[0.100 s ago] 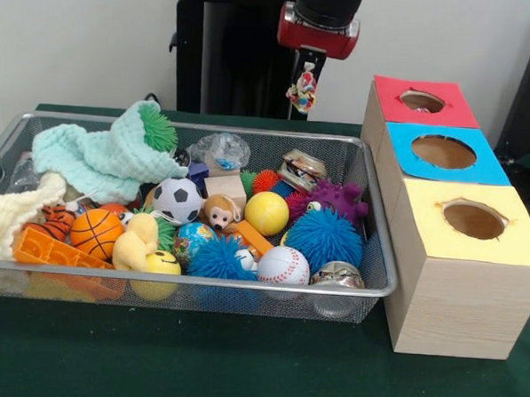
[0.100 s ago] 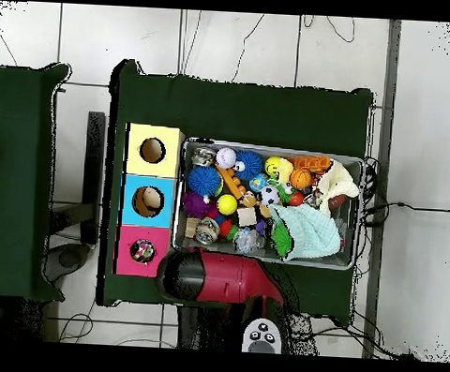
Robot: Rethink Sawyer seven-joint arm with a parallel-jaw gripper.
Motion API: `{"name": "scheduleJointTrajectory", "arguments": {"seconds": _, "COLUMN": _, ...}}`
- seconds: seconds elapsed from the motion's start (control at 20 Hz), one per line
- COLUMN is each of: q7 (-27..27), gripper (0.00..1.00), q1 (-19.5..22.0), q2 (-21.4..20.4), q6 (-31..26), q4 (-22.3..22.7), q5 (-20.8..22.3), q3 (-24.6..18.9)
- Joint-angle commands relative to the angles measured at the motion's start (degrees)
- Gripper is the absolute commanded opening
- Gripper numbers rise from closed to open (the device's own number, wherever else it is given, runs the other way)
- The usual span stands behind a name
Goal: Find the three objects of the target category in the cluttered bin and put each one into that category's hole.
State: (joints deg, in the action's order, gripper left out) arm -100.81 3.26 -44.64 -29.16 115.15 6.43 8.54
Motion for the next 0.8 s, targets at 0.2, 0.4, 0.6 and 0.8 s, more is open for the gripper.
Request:
{"name": "scheduleJointTrajectory", "arguments": {"seconds": 0.2, "q7": -14.5, "gripper": 0.0, "q1": -1.4, "q2": 0.1, "q6": -12.6, "q4": -2.0, "q5": -8.3, "q3": -1.1}}
{"name": "scheduleJointTrajectory", "arguments": {"seconds": 0.4, "q7": -14.2, "gripper": 0.0, "q1": -1.8, "q2": 0.5, "q6": -16.5, "q4": -3.6, "q5": -9.9, "q3": -1.1}}
{"name": "scheduleJointTrajectory", "arguments": {"seconds": 0.6, "q7": -13.2, "gripper": 0.0, "q1": -2.4, "q2": 0.5, "q6": -18.9, "q4": -5.6, "q5": -10.3, "q3": -1.0}}
{"name": "scheduleJointTrajectory", "arguments": {"seconds": 0.8, "q7": -14.5, "gripper": 0.0, "q1": -3.5, "q2": 0.4, "q6": -22.4, "q4": -7.3, "q5": -11.0, "q3": -0.6}}
